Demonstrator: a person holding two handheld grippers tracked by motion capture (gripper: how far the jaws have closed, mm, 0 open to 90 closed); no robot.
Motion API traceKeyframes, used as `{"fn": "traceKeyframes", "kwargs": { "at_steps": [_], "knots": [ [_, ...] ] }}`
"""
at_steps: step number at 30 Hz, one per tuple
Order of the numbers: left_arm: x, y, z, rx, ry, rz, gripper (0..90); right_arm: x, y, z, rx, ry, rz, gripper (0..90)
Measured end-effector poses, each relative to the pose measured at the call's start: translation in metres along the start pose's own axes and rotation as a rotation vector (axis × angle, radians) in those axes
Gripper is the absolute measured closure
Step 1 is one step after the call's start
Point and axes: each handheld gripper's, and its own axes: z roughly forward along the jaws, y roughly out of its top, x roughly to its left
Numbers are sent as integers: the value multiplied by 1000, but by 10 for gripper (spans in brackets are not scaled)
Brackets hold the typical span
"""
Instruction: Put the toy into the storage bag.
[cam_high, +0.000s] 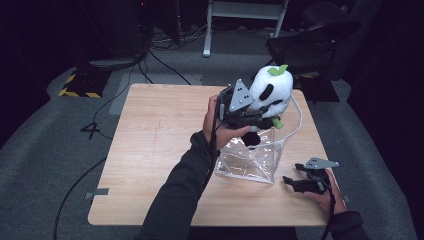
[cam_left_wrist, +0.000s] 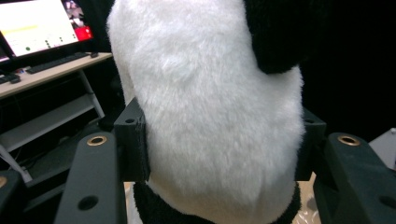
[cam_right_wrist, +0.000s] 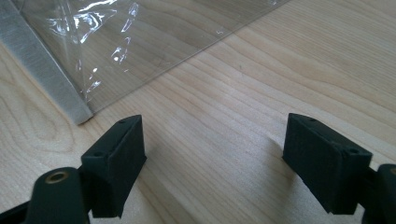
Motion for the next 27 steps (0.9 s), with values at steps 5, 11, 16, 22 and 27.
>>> {"fn": "traceKeyframes", "kwargs": {
  "at_steps": [5, 11, 16, 22, 27],
  "knots": [
    [-1, -8, 4, 28, -8, -9, 397, 0, 0, 0, 0, -1, 0, 206],
    [-3, -16, 10, 79, -22, 7, 386, 0, 0, 0, 0, -2, -1, 206],
    [-3, -21, 14, 127, -22, 15, 369, 0, 0, 0, 0, -1, -1, 206],
    [-3, -22, 16, 170, -24, 22, 356, 0, 0, 0, -1, -1, -2, 206],
    [-2, -22, 16, 216, -24, 33, 343, 0, 0, 0, 0, -3, -2, 206]
  ]
}}
